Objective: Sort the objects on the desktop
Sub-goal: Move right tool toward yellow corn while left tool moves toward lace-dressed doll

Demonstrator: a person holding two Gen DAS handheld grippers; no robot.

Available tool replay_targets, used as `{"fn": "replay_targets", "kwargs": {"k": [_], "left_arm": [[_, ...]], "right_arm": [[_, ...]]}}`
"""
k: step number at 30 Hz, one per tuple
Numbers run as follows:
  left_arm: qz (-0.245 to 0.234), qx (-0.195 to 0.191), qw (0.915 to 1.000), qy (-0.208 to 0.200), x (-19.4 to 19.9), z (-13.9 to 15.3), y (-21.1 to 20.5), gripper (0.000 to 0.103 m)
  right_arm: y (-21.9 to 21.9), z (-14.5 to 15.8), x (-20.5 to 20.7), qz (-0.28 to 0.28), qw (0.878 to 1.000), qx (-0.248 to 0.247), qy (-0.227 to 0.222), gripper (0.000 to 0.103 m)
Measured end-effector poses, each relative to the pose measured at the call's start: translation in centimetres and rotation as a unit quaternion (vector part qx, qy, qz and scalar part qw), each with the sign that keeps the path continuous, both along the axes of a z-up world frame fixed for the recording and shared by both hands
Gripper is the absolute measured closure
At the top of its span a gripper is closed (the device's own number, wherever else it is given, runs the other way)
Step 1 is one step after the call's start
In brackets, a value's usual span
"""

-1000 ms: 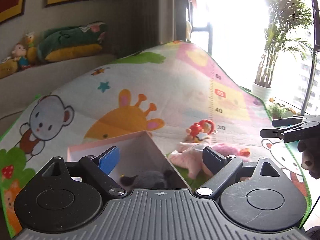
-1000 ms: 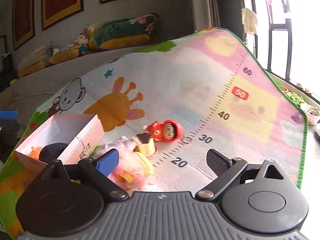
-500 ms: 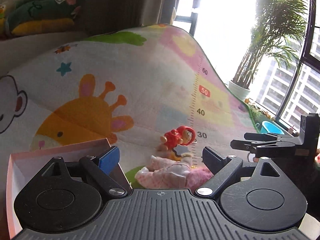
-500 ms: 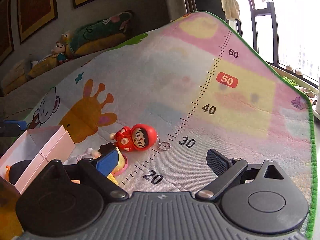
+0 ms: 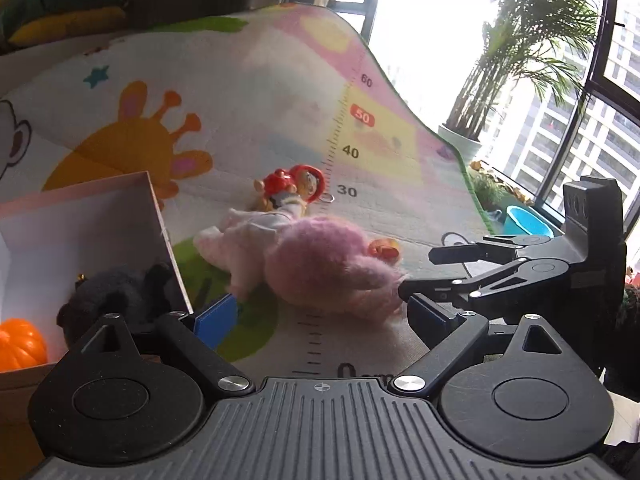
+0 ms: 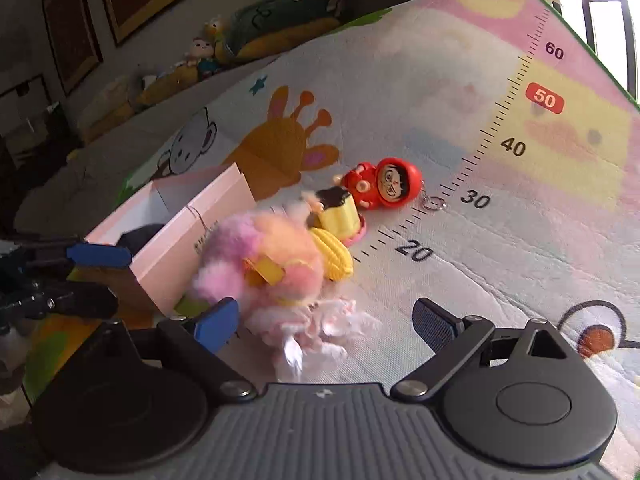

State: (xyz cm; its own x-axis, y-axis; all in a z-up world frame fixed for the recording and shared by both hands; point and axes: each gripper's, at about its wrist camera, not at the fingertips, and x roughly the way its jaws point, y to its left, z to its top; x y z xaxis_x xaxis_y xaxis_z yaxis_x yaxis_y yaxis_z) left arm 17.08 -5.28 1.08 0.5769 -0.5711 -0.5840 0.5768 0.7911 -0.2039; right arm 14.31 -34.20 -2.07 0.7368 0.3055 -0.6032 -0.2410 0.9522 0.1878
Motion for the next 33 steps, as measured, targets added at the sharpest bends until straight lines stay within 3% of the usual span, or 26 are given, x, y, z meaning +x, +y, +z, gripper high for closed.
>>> {"fn": "replay_targets", "kwargs": {"k": [4,8,11,14,16,22,24,28,33], "left_arm": [[-0.025,0.003,0.9996,-0.009,1.6,0.7,-2.2,0.008],[-0.040,0.061,0.9944,-0.077,1.7,0.6,-5.8,0.007],[-0.023,0.109,0.9892,-0.095,2.8,-0.8,-8.2,0.007],[0.033,0.147,0.9836,-0.098,3.6,-2.0,-9.0,0.006],[0.066,0.147,0.9841,-0.075,3.7,-2.0,-8.4,0.006],[0.086,0.199,0.9724,-0.087,2.7,-1.4,-7.2,0.006],[0.068,0.177,0.9790,-0.076,2.5,-1.1,-6.3,0.007],[-0.010,0.082,0.9961,-0.032,2.1,0.6,-5.0,0.007],[-0.103,-0.006,0.9946,0.001,1.5,0.9,-5.1,0.007]], "right_arm": [[-1.9,0.8,-1.3,-0.041,0.999,-0.001,0.004,0.020],[-3.8,5.1,0.9,-0.059,0.998,-0.007,-0.036,0.021],[-3.4,6.6,4.0,-0.027,0.998,-0.017,-0.052,0.023],[-1.8,6.1,8.0,0.021,0.997,-0.020,-0.066,0.026],[-1.3,5.2,10.9,0.034,0.997,-0.006,-0.064,0.026],[-1.0,1.2,19.3,0.009,0.998,0.030,-0.048,0.026],[-1.1,0.4,21.1,0.017,0.997,0.065,-0.034,0.025],[-1.1,-0.4,21.3,0.049,0.991,0.123,0.018,0.024],[-3.9,1.0,15.0,0.054,0.980,0.183,0.062,0.023]]}}
